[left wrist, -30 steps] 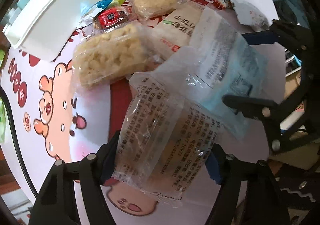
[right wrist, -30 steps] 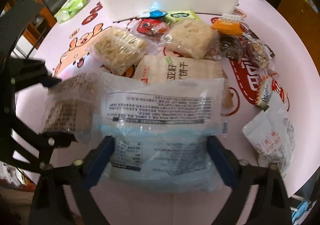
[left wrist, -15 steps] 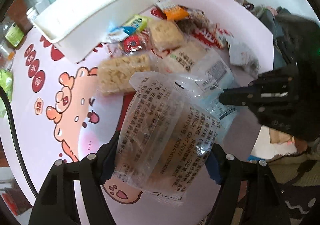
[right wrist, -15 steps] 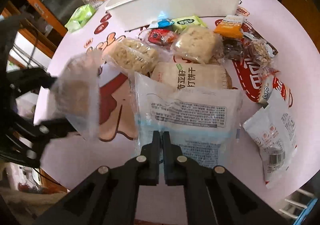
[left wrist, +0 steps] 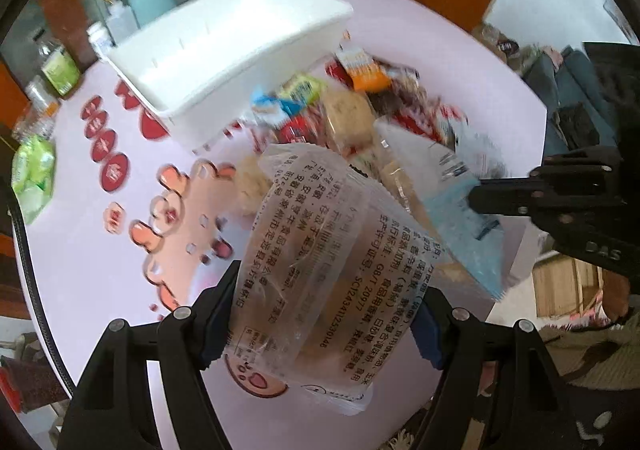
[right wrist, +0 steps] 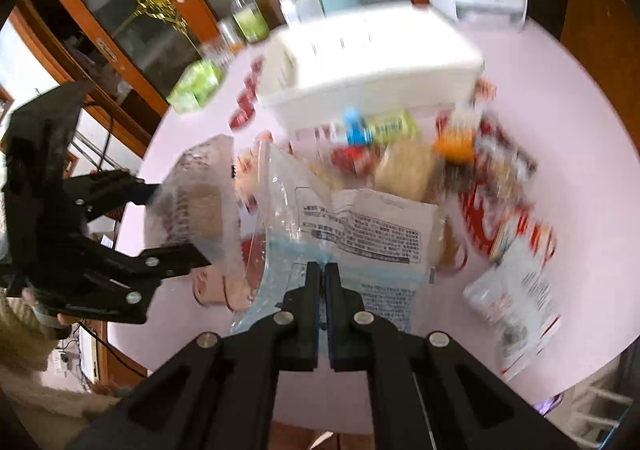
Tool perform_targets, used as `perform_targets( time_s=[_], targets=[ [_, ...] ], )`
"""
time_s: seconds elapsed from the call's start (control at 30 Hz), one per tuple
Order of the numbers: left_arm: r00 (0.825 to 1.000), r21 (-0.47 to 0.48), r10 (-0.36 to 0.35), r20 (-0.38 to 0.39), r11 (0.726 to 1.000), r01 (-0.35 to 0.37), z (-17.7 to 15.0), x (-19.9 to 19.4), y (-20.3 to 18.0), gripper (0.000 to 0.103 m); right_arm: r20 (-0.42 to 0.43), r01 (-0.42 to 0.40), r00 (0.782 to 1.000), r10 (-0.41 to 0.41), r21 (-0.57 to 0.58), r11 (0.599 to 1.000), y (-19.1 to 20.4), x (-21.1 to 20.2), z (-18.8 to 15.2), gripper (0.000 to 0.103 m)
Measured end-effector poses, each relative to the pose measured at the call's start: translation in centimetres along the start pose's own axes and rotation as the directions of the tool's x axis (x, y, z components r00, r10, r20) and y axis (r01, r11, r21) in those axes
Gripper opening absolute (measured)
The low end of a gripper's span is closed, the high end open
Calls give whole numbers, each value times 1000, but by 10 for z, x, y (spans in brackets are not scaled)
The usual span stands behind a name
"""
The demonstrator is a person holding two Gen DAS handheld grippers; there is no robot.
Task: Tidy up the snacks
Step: 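Carry both bags into the white tray and open both tools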
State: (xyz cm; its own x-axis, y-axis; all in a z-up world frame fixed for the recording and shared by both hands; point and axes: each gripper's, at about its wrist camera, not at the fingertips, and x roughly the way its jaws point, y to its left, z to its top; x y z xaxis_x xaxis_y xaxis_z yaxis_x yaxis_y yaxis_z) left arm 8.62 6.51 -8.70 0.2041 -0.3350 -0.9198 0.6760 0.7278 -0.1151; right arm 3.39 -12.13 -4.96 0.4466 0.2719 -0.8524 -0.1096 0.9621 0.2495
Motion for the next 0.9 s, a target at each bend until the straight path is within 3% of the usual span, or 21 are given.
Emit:
perform_targets(
  time_s=[0.23, 0.47, 0.63, 0.9],
  targets=[
    [990, -78, 44, 135, 996, -33, 49, -56, 27, 73, 114, 41, 993, -33, -67, 997, 10, -35, 74, 2],
    [959, -234, 144, 243, 968, -86, 121, -89, 66, 73, 237, 78, 970, -48, -120, 990, -1, -46, 163, 2],
    [944, -328, 208, 254, 937, -118, 163, -88, 84, 73, 260, 57, 965, -27, -107, 993, -27, -27, 220, 2],
    [920, -437, 316, 231, 879, -192, 217, -45, 104, 73, 204, 40, 979, -22, -85, 996, -64, 33, 270, 2]
  ],
)
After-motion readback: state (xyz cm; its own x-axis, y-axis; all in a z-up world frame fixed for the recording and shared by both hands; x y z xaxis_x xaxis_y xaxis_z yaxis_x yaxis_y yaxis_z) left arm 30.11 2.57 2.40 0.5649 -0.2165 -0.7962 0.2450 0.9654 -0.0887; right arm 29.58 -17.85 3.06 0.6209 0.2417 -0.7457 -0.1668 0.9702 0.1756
